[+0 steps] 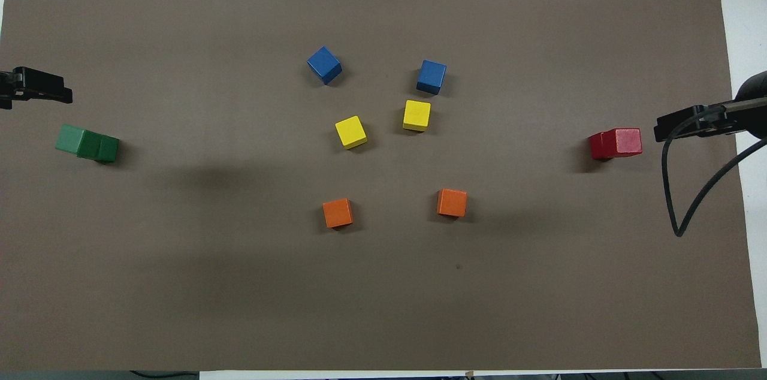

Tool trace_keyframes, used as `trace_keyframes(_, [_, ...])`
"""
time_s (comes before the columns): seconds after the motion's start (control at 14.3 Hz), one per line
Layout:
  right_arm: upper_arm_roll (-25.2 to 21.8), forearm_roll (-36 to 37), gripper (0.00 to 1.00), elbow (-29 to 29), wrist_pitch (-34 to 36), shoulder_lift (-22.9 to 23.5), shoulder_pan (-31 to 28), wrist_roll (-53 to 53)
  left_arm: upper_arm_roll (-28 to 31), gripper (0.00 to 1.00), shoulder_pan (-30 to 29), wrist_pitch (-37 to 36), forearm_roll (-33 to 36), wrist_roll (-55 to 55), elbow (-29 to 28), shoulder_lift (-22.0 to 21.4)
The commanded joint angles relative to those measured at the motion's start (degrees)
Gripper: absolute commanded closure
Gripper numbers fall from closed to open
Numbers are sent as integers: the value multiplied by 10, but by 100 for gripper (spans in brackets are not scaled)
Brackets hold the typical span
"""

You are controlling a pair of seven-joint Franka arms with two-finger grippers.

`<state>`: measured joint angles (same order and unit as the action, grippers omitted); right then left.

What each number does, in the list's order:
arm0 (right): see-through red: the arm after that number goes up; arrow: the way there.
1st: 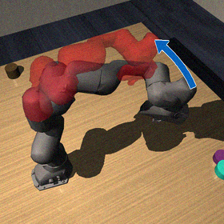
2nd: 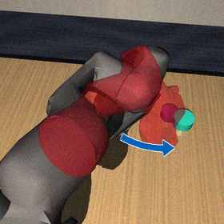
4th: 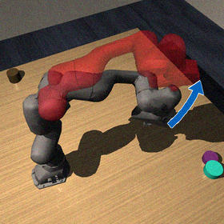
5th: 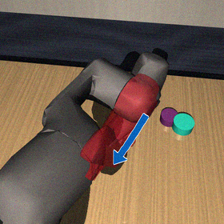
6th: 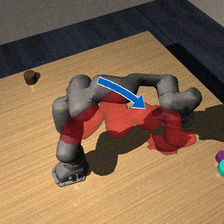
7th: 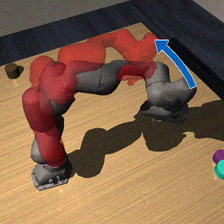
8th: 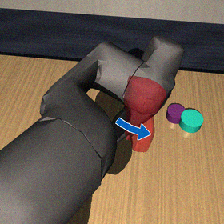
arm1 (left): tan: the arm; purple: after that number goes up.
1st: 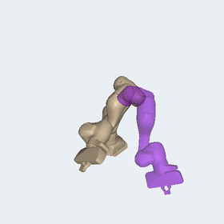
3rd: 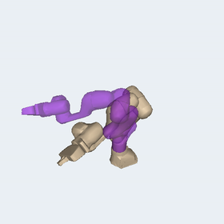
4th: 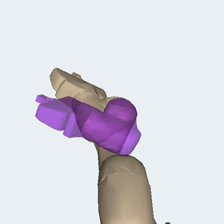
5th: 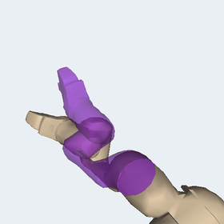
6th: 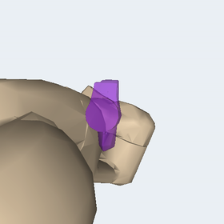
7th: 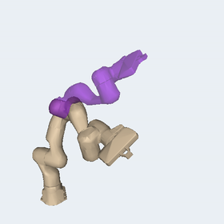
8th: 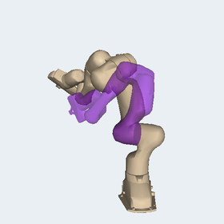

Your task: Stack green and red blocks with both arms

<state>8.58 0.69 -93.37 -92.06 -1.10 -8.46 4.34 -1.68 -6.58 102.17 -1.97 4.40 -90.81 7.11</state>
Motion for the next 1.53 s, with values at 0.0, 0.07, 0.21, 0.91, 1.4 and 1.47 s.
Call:
trace_keyframes(0.0, [6,-8,0,19,23,5,-2,0,5,0,4,-59,-1,-17,-5,-45])
trace_keyframes(0.07, [14,-21,0,20,26,3,0,1,6,0,7,-79,-1,-17,-4,-51])
trace_keyframes(0.21, [29,-61,0,21,36,-2,2,-1,6,0,12,-101,-1,-17,-3,-59])
trace_keyframes(0.91, [-80,-15,0,12,26,0,88,-57,-5,0,32,-153,3,-32,-11,-93])
trace_keyframes(1.4, [-80,-9,0,12,22,2,67,-58,-5,0,34,-123,7,-31,-82,-128])
trace_keyframes(1.47, [-80,-8,0,12,22,3,66,-58,-4,0,34,-124,11,-30,-82,-128])
